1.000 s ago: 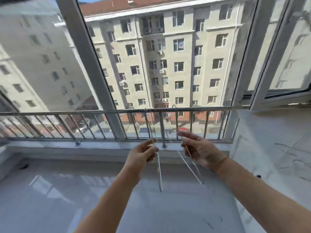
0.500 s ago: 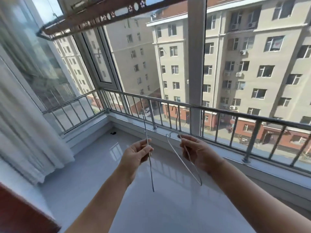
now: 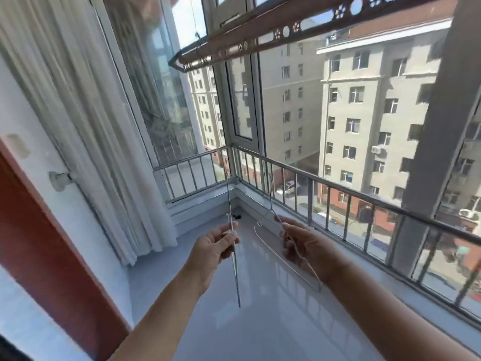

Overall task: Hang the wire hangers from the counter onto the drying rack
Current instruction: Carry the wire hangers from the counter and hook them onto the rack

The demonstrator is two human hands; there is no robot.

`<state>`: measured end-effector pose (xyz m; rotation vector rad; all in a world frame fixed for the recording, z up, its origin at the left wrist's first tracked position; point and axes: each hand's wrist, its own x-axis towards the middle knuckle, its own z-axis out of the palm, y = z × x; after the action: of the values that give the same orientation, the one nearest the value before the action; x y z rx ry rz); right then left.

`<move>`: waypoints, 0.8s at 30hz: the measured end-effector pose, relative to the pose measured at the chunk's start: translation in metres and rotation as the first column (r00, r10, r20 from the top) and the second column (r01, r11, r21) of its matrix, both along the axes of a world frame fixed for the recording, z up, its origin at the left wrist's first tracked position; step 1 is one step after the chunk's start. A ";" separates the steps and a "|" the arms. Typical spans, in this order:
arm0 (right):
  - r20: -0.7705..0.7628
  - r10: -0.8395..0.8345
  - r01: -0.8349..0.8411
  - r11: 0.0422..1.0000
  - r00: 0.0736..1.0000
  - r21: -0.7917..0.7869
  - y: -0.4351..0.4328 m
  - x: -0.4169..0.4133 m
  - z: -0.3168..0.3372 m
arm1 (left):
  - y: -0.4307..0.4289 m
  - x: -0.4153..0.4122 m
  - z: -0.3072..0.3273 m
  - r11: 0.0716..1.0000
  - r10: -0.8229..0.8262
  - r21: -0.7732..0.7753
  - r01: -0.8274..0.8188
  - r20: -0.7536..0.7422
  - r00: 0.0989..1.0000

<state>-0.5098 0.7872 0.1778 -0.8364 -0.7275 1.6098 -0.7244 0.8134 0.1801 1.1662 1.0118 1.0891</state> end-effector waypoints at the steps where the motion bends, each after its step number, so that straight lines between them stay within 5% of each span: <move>1: 0.008 0.019 -0.019 1.000 1.000 0.002 0.020 -0.001 0.004 | 0.018 -0.001 0.003 1.000 0.018 0.000 -0.018 0.004 1.000; 24: 0.040 0.153 -0.157 0.973 0.987 0.171 0.422 -0.138 0.070 | 0.382 -0.130 0.069 0.974 0.162 0.164 -0.159 -0.003 0.987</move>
<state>-0.6481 1.2088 0.2475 -0.6888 -0.9577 1.6481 -0.8546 1.1950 0.2487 1.2428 1.0592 1.3126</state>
